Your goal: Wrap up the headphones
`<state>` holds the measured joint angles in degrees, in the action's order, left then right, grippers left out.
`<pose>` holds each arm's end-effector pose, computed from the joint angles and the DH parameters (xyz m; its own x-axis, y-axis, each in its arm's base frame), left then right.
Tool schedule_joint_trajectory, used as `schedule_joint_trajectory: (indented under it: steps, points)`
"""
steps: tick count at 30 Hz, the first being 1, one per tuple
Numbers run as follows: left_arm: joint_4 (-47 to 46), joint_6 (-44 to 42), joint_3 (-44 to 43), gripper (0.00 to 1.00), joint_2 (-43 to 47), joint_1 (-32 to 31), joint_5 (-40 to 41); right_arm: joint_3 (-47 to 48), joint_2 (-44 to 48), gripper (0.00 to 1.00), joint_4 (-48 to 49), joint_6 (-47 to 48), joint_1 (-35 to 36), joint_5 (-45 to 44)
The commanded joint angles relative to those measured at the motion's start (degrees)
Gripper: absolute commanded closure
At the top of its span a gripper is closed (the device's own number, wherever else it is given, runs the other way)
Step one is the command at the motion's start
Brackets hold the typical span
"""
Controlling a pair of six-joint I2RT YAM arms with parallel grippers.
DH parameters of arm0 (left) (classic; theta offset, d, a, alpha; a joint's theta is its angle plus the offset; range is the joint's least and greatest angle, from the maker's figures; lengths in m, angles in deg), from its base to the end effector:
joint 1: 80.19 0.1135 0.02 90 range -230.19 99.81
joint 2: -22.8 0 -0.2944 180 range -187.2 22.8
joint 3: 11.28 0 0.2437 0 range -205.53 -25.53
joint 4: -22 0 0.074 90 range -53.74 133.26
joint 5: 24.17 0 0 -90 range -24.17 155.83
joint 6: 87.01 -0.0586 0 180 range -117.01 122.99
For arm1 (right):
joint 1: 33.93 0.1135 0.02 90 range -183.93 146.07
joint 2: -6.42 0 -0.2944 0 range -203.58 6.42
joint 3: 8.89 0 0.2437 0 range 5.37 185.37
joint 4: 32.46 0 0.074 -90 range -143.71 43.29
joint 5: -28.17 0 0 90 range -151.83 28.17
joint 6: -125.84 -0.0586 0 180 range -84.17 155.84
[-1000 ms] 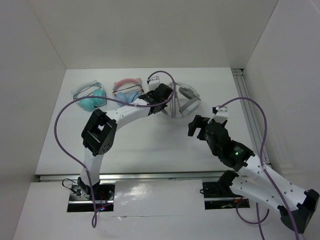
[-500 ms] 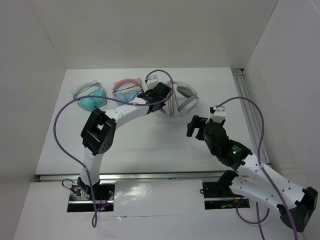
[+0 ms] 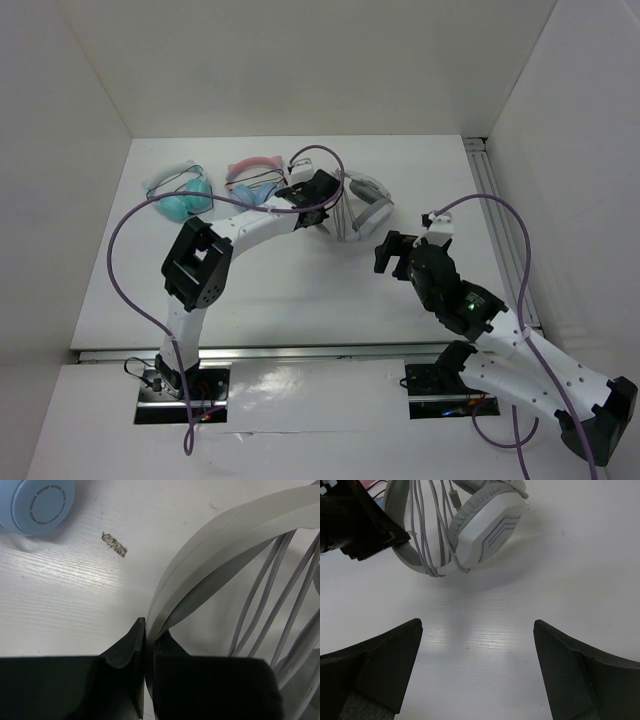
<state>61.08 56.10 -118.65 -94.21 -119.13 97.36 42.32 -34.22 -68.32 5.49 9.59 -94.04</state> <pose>0.3893 -0.2752 0.2418 -0.5647 -0.4201 -0.7103 -0.3070 0.9059 -0.2917 0.1288 0.0792 0.2972 -0.3851 0.2238 -0.8953 -0.0447 0.9645 0.2604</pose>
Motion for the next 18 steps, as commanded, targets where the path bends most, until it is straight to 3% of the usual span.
schedule_joint_trajectory:
  steps: [1,10,18]
  points:
    - [-4.86,3.94,-0.22,1.00,2.41,-0.44,-1.03,-0.39,-0.75,0.01,3.58,0.82,0.33,0.38]
    - [-9.26,0.78,-13.20,1.00,-13.22,5.18,-5.16,-1.44,-0.75,0.01,4.64,1.87,0.33,3.11]
    - [-10.67,0.25,-19.64,1.00,-20.34,10.19,-9.11,-2.58,-4.18,0.01,7.71,2.93,0.33,6.19]
